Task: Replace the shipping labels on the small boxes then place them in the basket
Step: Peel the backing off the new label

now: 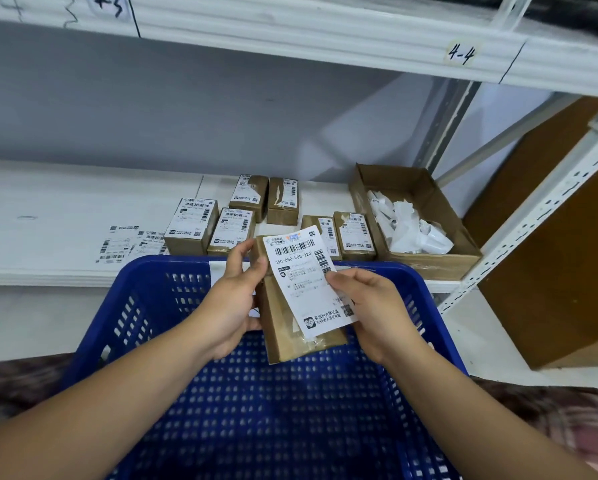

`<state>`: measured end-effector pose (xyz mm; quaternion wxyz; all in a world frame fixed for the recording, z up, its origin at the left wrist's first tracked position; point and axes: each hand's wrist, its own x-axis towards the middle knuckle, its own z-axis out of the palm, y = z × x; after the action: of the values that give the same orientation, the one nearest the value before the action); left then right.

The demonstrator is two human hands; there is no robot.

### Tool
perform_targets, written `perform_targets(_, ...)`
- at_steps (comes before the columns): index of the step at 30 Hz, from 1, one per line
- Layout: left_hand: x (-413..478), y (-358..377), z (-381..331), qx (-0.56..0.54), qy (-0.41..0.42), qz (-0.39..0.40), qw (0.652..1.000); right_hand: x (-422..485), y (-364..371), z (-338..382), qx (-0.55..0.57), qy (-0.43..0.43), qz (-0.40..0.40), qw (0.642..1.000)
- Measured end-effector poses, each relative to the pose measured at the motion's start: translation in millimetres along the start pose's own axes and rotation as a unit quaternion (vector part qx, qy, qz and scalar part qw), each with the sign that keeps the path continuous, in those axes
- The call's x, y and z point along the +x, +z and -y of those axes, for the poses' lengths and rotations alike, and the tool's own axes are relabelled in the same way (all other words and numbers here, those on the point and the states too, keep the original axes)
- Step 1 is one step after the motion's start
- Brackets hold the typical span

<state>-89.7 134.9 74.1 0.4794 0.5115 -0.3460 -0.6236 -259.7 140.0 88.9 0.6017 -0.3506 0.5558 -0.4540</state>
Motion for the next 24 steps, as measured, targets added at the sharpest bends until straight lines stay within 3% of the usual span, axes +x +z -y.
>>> perform_targets(10,-3.9,3.2,1.6,0.016,0.016,-0.021,1.0,-5.8,6.5,-1.6,-0.046,-0.023,-0.031,0.998)
perform_targets(24,0.2,6.1,7.0,0.026,0.029,-0.067,0.997,-7.7,7.7,2.3,0.006,-0.006,-0.023,1.0)
